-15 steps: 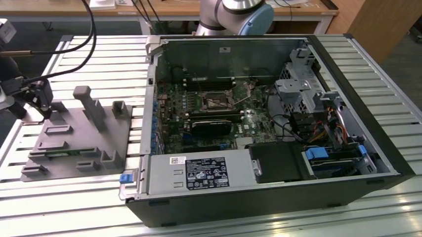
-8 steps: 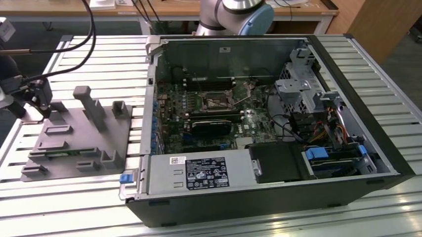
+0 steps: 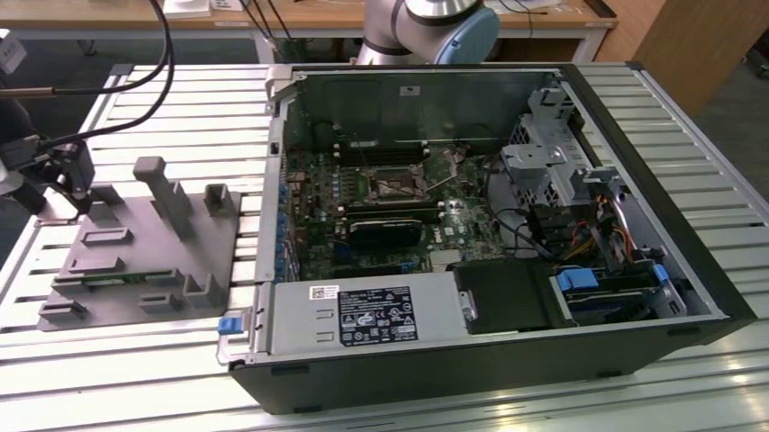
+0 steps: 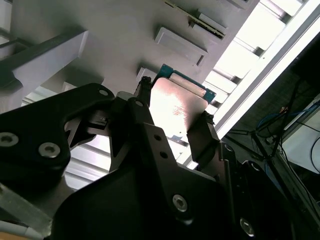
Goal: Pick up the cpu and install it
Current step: 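Pick up the cpu and move it towards the insertion slot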
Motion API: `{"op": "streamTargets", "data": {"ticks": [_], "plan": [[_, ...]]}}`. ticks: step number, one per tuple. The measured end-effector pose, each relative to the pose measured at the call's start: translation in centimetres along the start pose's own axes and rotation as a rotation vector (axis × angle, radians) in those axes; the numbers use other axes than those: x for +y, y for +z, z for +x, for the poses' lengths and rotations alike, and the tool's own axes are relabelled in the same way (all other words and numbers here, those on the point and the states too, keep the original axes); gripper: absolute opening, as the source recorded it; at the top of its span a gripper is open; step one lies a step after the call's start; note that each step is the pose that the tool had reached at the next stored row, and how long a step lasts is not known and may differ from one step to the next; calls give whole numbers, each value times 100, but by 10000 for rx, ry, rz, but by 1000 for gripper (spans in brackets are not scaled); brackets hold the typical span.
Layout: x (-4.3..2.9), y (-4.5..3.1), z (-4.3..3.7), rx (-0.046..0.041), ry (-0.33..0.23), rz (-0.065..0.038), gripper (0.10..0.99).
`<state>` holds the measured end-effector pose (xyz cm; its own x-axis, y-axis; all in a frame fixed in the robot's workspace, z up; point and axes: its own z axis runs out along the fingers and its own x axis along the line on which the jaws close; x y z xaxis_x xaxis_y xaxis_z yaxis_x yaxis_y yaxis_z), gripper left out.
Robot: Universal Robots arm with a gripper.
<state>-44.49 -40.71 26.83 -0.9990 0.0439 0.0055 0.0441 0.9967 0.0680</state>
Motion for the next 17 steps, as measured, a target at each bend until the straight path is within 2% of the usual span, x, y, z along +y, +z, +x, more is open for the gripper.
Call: {"op": "streamTargets", "data": {"ticks": [17], "plan": [[2, -36, 0, 2, 0, -28, 541]]}}
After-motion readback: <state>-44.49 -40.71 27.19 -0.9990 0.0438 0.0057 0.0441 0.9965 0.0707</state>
